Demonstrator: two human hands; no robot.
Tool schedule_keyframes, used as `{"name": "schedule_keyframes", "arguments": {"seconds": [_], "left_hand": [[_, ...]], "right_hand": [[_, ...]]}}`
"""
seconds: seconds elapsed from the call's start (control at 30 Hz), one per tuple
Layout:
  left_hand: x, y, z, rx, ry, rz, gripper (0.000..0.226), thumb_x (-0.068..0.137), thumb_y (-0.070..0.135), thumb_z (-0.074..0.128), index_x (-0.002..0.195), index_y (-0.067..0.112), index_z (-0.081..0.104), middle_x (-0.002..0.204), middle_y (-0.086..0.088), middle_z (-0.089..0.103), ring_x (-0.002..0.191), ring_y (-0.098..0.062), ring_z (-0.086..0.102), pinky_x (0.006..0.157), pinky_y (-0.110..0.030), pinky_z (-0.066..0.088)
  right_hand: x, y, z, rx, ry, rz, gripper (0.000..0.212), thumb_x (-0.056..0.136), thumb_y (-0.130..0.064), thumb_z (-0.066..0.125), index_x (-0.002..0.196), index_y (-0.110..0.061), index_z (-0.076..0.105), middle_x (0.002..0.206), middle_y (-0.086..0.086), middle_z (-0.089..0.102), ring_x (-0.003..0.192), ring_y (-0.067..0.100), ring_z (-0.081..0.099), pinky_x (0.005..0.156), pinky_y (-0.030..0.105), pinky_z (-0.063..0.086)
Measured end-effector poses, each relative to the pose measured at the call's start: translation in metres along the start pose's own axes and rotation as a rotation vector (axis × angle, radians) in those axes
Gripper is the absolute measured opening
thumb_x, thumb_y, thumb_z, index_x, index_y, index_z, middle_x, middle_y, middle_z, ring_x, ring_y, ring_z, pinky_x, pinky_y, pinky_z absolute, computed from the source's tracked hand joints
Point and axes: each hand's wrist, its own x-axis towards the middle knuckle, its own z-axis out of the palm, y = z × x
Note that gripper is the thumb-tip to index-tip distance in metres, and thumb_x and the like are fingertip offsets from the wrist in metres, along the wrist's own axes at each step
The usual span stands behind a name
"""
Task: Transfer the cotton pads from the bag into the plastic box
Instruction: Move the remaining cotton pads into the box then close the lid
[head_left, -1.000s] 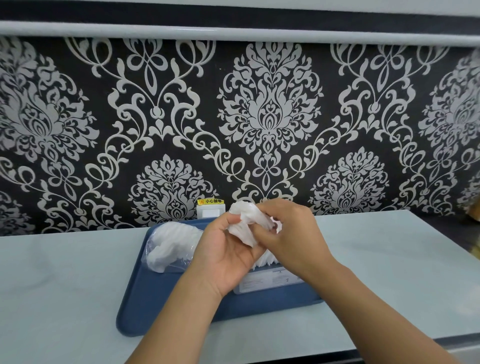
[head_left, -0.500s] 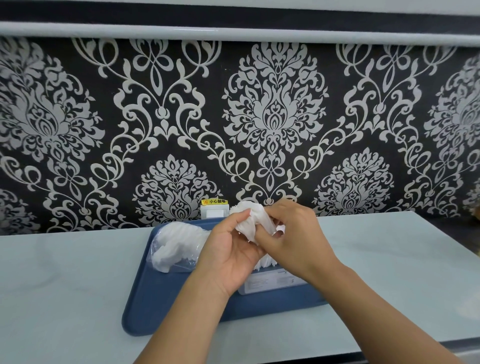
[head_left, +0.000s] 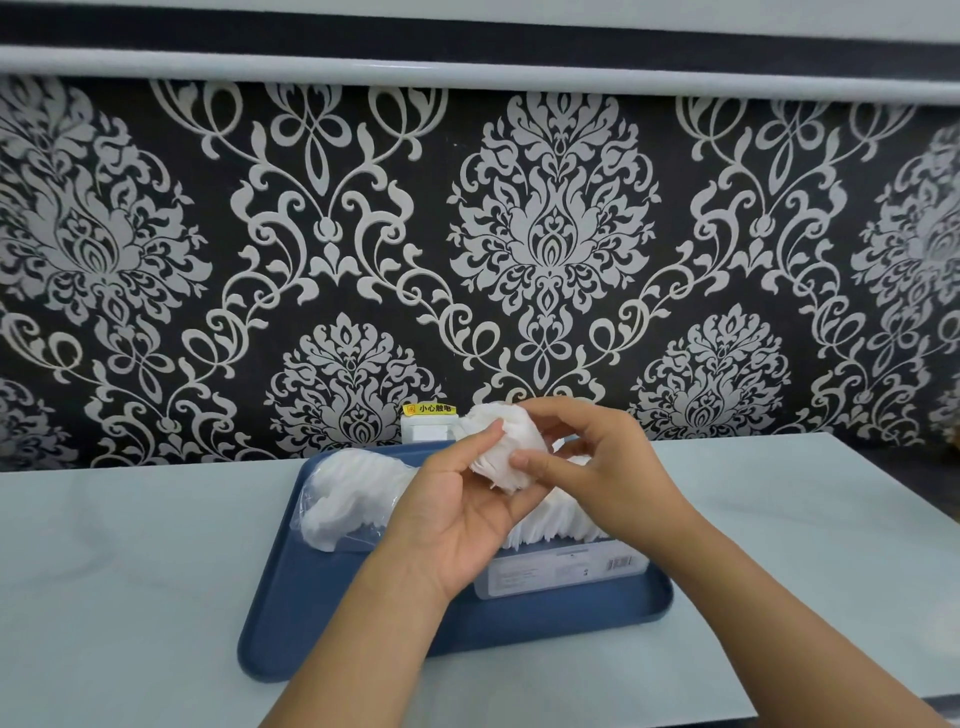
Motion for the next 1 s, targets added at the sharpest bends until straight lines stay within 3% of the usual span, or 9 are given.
{"name": "schedule_keyframes", "arguments": {"seconds": [0.17,0.23,0.33,0.43,0.53,0.6,0.7,0.9,1.0], "left_hand": [[-0.002,0.0,0.003,0.022,-0.021,-0.005,0.03,0.092,0.004,0.056,0.119,-0.008,0.061,0.118,-0.032,0.068,0.104,-0.043,0.071,0.099,-0.053,0.051],[0.001,-0.001,0.001,0.042,0.003,0.008,0.032,0.089,0.002,0.058,0.12,-0.006,0.062,0.119,-0.029,0.069,0.107,-0.041,0.07,0.102,-0.052,0.051],[0.004,-0.004,0.0,0.086,0.034,0.021,0.035,0.084,0.001,0.061,0.119,-0.001,0.065,0.117,-0.025,0.071,0.105,-0.035,0.071,0.094,-0.045,0.057],[0.004,-0.007,0.002,0.071,0.021,0.025,0.032,0.083,-0.002,0.06,0.115,-0.003,0.067,0.12,-0.025,0.07,0.113,-0.036,0.069,0.1,-0.048,0.053],[0.005,-0.006,0.0,0.028,-0.006,0.02,0.033,0.089,-0.001,0.059,0.121,-0.002,0.064,0.124,-0.025,0.068,0.112,-0.036,0.069,0.106,-0.051,0.047],[0.005,-0.006,0.002,0.033,-0.014,0.014,0.033,0.094,0.008,0.061,0.126,-0.001,0.063,0.125,-0.024,0.068,0.115,-0.034,0.068,0.107,-0.049,0.048],[0.005,-0.01,0.005,0.06,0.019,0.025,0.038,0.094,0.027,0.06,0.119,-0.001,0.066,0.119,-0.021,0.072,0.109,-0.028,0.071,0.097,-0.043,0.055],[0.006,-0.014,0.004,0.113,0.088,0.039,0.054,0.093,0.048,0.057,0.124,0.005,0.065,0.119,-0.017,0.073,0.107,-0.026,0.072,0.09,-0.039,0.058],[0.008,-0.01,0.001,0.08,0.089,0.014,0.071,0.092,0.065,0.046,0.13,0.008,0.063,0.125,-0.017,0.07,0.117,-0.029,0.068,0.101,-0.043,0.051]], "right_hand": [[-0.001,0.0,-0.004,0.001,0.003,-0.002,0.028,0.089,-0.013,0.074,0.115,-0.026,0.073,0.1,-0.013,0.075,0.09,0.014,0.068,0.078,0.026,0.055],[-0.002,-0.002,-0.001,-0.056,0.02,-0.011,0.032,0.088,-0.014,0.074,0.116,-0.028,0.072,0.1,-0.016,0.074,0.09,0.012,0.067,0.076,0.024,0.055],[-0.003,-0.006,0.006,-0.193,0.042,-0.014,0.039,0.081,-0.022,0.077,0.118,-0.032,0.069,0.098,-0.019,0.072,0.09,0.006,0.065,0.072,0.017,0.052],[-0.001,-0.006,0.008,-0.21,0.085,-0.029,0.023,0.084,-0.019,0.074,0.105,-0.03,0.074,0.087,-0.02,0.072,0.084,0.003,0.065,0.067,0.011,0.047],[-0.001,-0.004,0.007,-0.243,0.177,-0.028,0.017,0.087,-0.021,0.073,0.102,-0.03,0.074,0.086,-0.018,0.071,0.084,0.003,0.065,0.068,0.014,0.048],[-0.001,-0.003,0.008,-0.355,0.243,-0.05,0.016,0.087,-0.025,0.072,0.102,-0.03,0.071,0.088,-0.016,0.069,0.083,0.006,0.063,0.071,0.024,0.051],[-0.001,-0.004,0.016,-0.44,0.255,-0.077,0.018,0.082,-0.023,0.073,0.099,-0.027,0.07,0.086,-0.014,0.066,0.08,0.008,0.06,0.07,0.034,0.052],[0.0,-0.004,0.032,-0.454,0.209,-0.073,0.012,0.083,-0.028,0.066,0.094,-0.024,0.068,0.085,-0.011,0.065,0.078,0.01,0.059,0.07,0.036,0.051],[0.001,-0.003,0.037,-0.409,0.194,-0.07,0.01,0.084,-0.026,0.065,0.093,-0.022,0.066,0.085,-0.01,0.065,0.079,0.009,0.059,0.071,0.036,0.05]]}}
